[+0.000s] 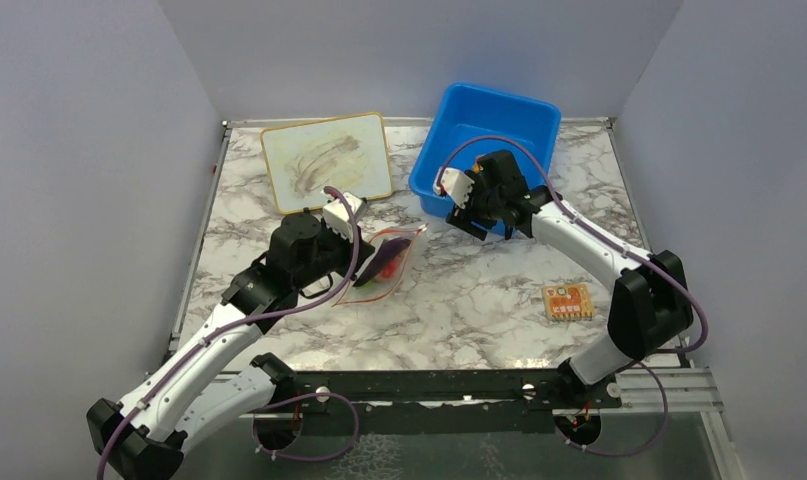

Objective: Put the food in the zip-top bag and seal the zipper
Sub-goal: Pick up the fake food from the bin.

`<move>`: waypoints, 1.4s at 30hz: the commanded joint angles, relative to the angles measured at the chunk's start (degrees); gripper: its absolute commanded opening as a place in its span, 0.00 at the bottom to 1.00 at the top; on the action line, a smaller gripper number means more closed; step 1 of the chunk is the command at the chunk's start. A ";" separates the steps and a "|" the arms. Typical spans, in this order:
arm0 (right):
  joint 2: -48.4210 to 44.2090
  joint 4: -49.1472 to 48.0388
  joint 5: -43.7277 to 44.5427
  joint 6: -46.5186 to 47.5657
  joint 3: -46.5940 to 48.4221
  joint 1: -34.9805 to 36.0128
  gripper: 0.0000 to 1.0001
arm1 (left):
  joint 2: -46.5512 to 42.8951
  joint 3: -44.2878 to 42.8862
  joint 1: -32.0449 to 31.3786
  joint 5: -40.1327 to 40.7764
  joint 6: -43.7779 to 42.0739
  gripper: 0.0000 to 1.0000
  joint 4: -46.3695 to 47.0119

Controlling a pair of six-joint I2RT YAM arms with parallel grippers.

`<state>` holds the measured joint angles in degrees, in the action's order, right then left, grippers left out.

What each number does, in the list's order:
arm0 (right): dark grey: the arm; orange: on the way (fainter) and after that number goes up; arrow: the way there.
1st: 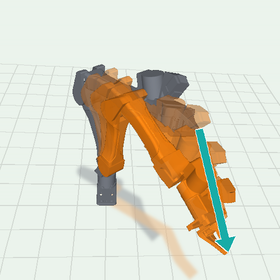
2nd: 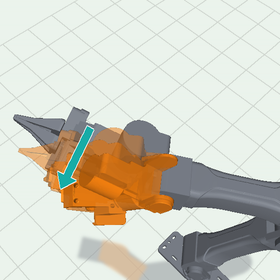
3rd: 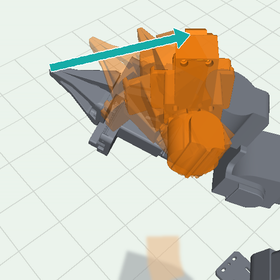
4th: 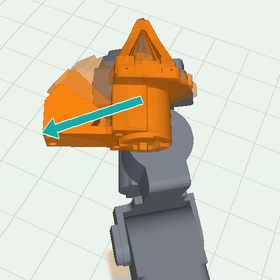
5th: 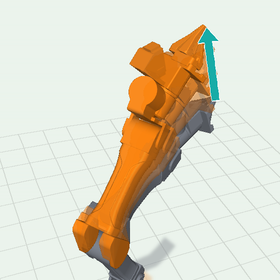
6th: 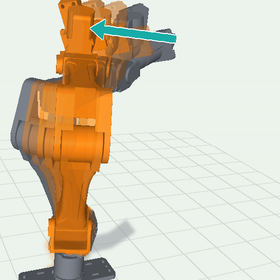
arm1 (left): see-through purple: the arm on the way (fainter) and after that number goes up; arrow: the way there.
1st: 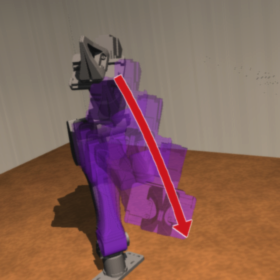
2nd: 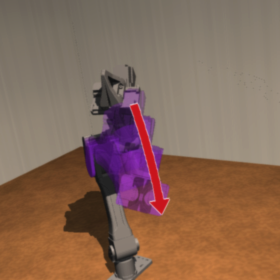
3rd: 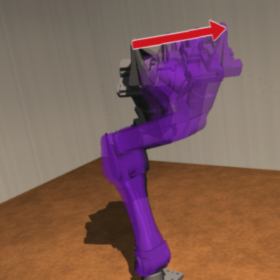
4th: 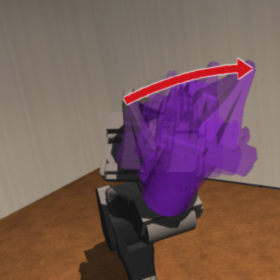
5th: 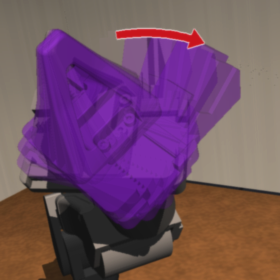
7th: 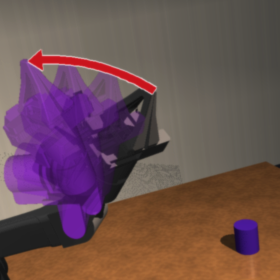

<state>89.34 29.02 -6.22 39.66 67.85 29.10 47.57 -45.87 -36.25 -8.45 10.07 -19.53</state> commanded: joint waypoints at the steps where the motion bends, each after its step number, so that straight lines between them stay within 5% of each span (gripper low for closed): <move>1: 2.13 -1.46 1.54 1.20 3.58 -0.62 0.69 | -1.59 1.32 -0.20 0.57 -0.73 0.00 1.82; 9: 7.14 -0.90 1.82 1.22 6.29 -2.89 0.69 | -1.91 1.53 -0.15 1.24 -0.66 0.00 1.90; 19: 10.33 0.82 1.50 -4.01 9.40 -3.70 0.51 | -1.95 1.57 -0.16 1.33 -0.64 0.00 1.97; 33: 10.77 -1.15 -5.73 -21.03 20.06 -6.16 0.70 | 2.24 1.42 -0.14 3.56 0.13 0.00 2.27; 42: 22.89 -5.82 8.77 -24.20 30.87 -10.52 0.67 | 2.59 2.44 -0.14 3.71 0.72 0.00 4.15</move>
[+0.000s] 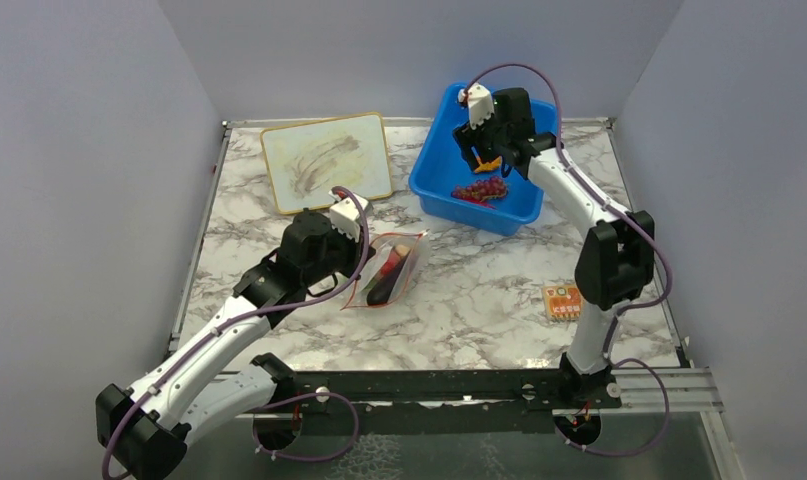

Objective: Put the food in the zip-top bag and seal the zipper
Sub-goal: Pick up the fake food from the bin.

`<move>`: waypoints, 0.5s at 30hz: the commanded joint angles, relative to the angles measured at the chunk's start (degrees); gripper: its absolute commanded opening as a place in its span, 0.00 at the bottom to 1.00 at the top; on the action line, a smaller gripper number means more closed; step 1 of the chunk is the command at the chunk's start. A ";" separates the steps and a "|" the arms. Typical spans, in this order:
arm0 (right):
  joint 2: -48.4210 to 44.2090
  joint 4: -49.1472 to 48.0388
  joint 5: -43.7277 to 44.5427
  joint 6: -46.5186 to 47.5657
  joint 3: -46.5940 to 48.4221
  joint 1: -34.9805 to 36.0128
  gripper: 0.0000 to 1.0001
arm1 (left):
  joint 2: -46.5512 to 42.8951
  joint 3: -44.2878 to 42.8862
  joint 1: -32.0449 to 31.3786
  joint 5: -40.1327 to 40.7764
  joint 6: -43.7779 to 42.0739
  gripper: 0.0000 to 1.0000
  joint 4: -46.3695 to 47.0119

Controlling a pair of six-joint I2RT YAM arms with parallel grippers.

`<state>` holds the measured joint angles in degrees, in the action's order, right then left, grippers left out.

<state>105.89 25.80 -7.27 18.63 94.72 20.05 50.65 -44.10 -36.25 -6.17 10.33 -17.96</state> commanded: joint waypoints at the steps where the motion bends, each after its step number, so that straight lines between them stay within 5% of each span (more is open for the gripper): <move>1: 8.33 -2.22 12.45 -3.77 5.99 -1.93 0.67 | -0.42 0.75 -0.16 1.79 0.56 0.00 2.57; 15: 28.10 4.13 18.99 -15.60 22.04 -6.08 0.72 | 1.04 1.46 -0.14 3.09 -0.87 0.00 3.08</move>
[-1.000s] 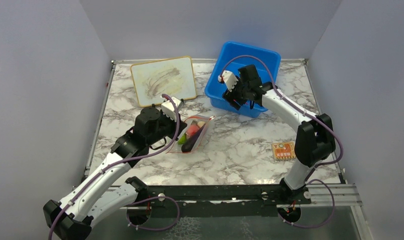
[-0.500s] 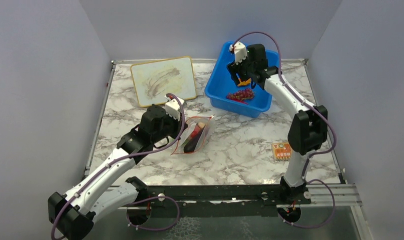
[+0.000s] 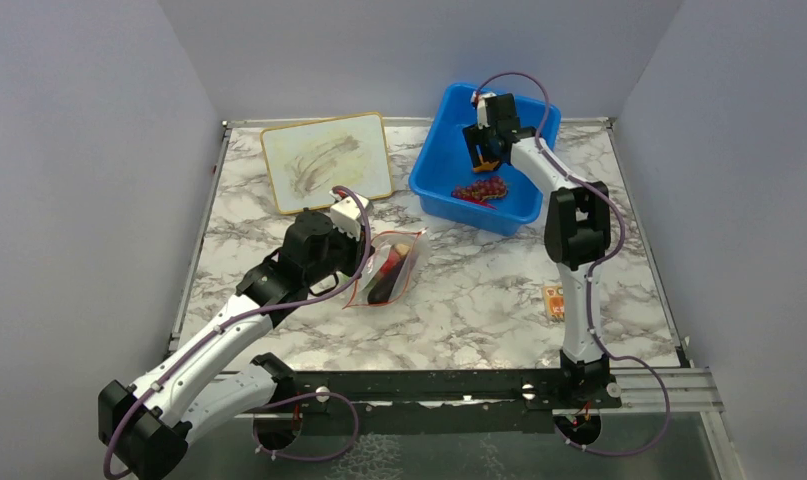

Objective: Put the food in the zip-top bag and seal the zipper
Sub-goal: Pick up the fake food from the bin.

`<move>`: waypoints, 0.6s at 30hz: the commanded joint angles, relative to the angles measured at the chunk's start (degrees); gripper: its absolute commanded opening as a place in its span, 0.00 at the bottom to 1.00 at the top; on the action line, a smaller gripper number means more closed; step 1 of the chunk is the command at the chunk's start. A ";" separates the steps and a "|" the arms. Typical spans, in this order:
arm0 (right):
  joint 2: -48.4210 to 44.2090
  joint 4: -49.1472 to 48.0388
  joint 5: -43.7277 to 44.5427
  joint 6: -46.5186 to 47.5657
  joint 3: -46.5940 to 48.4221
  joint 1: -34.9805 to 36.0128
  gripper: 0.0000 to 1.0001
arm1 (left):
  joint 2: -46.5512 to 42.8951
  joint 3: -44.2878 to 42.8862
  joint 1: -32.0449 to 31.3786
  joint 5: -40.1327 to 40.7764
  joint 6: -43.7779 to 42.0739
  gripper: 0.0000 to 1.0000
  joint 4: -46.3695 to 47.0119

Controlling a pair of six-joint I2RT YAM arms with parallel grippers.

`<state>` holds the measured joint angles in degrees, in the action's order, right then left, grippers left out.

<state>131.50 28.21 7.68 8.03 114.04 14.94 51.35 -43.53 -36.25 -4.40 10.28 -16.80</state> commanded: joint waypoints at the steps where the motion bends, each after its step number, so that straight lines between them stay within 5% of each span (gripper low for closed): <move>1: 3.30 1.86 3.74 -5.69 2.83 -1.23 0.73 | 0.41 0.90 -0.20 1.28 -0.93 0.00 1.80; 7: 5.33 1.69 -1.10 -7.74 2.34 -1.66 0.90 | 0.69 0.81 -0.20 1.28 -0.90 0.00 2.01; 18: 6.62 -3.10 -1.40 -7.50 -0.94 -1.91 0.89 | 0.68 1.01 -0.16 1.77 -1.05 0.00 2.02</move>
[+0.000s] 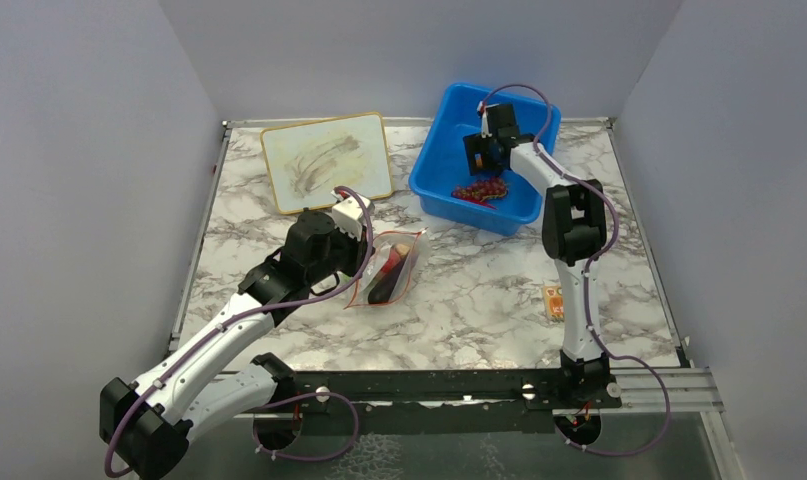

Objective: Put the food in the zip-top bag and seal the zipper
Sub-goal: Pick up the fake food from the bin.

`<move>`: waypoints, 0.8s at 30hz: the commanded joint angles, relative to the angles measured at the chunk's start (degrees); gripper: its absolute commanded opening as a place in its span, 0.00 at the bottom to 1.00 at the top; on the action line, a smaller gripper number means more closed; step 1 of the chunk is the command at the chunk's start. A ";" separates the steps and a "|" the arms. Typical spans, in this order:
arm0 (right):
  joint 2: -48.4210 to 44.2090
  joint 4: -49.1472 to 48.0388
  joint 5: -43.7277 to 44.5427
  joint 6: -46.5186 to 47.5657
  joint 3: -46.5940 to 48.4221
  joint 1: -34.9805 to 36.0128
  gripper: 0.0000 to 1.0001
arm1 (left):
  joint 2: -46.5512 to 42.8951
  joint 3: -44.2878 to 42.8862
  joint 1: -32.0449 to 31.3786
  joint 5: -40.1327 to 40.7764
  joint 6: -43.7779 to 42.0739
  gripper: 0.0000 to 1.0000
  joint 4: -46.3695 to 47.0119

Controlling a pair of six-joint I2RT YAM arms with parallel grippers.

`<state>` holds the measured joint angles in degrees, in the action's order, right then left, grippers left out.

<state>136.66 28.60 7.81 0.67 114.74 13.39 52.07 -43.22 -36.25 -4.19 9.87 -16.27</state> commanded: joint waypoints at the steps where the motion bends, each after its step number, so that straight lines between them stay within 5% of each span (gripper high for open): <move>1: 1.42 -3.69 -1.94 -0.03 -1.92 -0.40 0.87 | -0.04 0.64 -0.18 1.55 -0.62 0.00 1.51; 15: 4.16 -7.91 -2.72 -0.30 -0.80 -0.65 1.00 | -0.56 0.60 -0.21 1.94 -0.46 0.00 1.46; 24: 5.33 -11.91 -3.24 2.72 -1.63 -0.64 0.86 | -0.42 0.51 -0.14 2.26 -0.35 0.00 1.44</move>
<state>139.17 18.26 5.08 0.71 113.30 13.04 52.07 -43.22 -36.25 -3.33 9.87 -16.25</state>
